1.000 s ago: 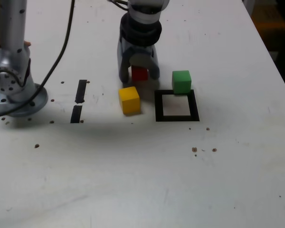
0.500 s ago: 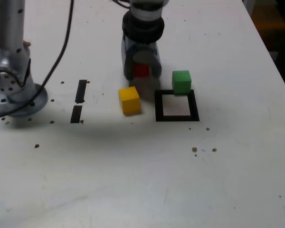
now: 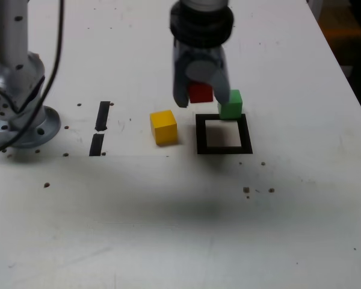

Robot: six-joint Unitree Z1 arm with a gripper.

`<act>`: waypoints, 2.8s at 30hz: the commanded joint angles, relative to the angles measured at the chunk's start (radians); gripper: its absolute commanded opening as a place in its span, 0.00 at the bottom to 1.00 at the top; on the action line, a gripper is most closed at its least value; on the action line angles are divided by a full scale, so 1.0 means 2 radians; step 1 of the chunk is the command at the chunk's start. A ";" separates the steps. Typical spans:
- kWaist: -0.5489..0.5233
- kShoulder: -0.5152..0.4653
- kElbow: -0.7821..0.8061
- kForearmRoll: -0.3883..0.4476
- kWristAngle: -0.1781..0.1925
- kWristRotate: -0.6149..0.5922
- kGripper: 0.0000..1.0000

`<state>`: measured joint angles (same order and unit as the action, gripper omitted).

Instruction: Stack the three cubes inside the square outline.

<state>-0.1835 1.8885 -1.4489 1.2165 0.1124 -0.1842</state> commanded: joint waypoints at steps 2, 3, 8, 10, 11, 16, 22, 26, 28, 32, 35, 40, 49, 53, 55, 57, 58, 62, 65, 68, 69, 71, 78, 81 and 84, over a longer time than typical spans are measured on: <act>-0.007 0.021 -0.017 -0.001 -0.001 0.003 0.25; -0.007 0.027 -0.021 -0.002 -0.001 0.004 0.25; 0.002 0.065 -0.034 -0.022 -0.001 0.022 0.25; 0.008 0.077 -0.035 -0.032 -0.001 0.029 0.25; 0.010 0.079 -0.035 -0.037 -0.001 0.031 0.25; 0.019 0.084 -0.027 -0.063 0.014 0.034 0.25; 0.027 0.059 0.007 -0.060 0.092 -0.005 0.25; 0.027 0.040 0.024 -0.046 0.122 -0.032 0.26; 0.026 0.036 0.024 -0.041 0.124 -0.037 0.26; 0.017 0.027 0.010 -0.033 0.106 -0.032 0.25; 0.004 0.025 -0.005 -0.029 0.063 -0.023 0.25; -0.012 0.039 -0.020 -0.027 0.013 -0.018 0.25; -0.013 0.066 -0.017 -0.033 -0.015 -0.018 0.25; -0.013 0.076 -0.017 -0.034 -0.023 -0.018 0.25; -0.013 0.079 -0.017 -0.033 -0.024 -0.018 0.25; -0.012 0.081 -0.018 -0.032 -0.024 -0.017 0.25; -0.012 0.082 -0.018 -0.031 -0.024 -0.017 0.26; -0.011 0.087 -0.020 -0.029 -0.028 -0.009 0.30; -0.007 0.092 -0.017 -0.030 -0.028 -0.008 0.35; -0.004 0.092 -0.014 -0.029 -0.023 -0.008 0.38; -0.003 0.092 -0.012 -0.029 -0.022 -0.008 0.39; -0.001 0.092 -0.010 -0.031 -0.018 -0.008 0.41; 0.003 0.095 -0.009 -0.038 -0.017 -0.007 0.48; 0.003 0.097 -0.012 -0.040 -0.018 -0.005 0.49; 0.003 0.098 -0.012 -0.042 -0.019 -0.005 0.51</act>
<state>-0.1794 2.0830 -1.4696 1.1334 0.0762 -0.1950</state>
